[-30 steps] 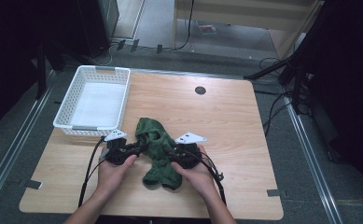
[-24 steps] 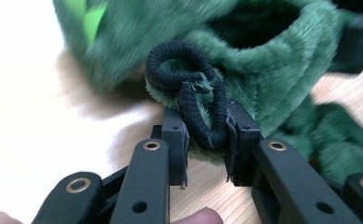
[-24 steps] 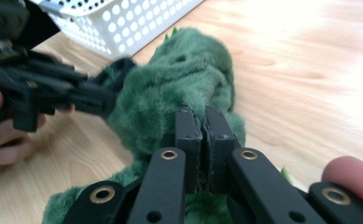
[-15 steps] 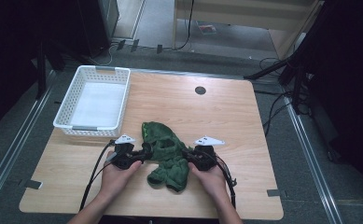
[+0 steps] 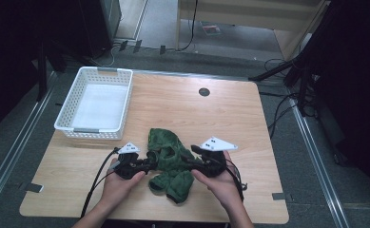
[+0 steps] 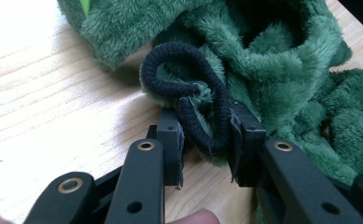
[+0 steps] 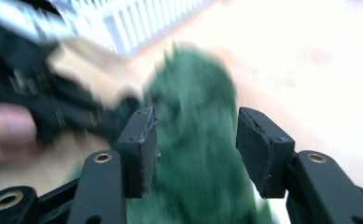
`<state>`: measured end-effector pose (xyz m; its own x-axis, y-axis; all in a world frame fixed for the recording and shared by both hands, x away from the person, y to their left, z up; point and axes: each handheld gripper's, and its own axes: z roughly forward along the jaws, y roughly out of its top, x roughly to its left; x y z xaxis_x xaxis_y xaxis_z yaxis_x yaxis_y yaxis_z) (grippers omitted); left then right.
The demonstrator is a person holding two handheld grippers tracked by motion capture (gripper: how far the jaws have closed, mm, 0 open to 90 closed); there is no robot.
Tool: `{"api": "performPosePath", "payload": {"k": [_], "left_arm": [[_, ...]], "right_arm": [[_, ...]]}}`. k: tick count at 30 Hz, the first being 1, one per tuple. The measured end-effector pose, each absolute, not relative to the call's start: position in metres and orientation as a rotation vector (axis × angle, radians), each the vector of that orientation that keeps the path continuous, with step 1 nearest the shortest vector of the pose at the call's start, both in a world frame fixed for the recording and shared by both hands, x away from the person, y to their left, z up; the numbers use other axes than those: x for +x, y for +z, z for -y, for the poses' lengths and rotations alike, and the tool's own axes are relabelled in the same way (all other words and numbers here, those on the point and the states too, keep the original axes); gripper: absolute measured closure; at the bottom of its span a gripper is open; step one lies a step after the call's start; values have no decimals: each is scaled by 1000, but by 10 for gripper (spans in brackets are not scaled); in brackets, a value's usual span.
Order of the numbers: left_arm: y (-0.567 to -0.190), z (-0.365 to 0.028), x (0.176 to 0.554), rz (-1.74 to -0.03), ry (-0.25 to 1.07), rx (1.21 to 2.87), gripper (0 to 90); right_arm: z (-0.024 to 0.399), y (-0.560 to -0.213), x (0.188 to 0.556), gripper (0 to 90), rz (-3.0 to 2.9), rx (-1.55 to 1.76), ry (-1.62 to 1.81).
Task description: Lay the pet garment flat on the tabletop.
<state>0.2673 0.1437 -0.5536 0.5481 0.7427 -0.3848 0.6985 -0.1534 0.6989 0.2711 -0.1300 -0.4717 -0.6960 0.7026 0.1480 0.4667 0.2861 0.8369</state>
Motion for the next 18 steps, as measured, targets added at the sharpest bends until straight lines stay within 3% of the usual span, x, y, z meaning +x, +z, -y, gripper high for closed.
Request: {"api": "performPosePath", "payload": {"k": [3, 7, 9, 12, 18], "left_arm": [[-554, -143, 266, -1180, 69, 1876, 699], [-555, -146, 265, -1192, 75, 1861, 697], [-555, -147, 265, -1197, 74, 1856, 703], [-555, -148, 266, -1209, 67, 1846, 718], [-555, -150, 267, -1222, 58, 1836, 730]], "right_arm": [[101, -459, 287, 500, -2315, 997, 1351], [66, -488, 317, 506, -2495, 998, 1083], [61, -502, 324, 628, -2485, 989, 965], [73, -501, 334, 832, -2352, 1054, 1059], [106, -513, 355, 900, -2152, 1236, 1004]]}}
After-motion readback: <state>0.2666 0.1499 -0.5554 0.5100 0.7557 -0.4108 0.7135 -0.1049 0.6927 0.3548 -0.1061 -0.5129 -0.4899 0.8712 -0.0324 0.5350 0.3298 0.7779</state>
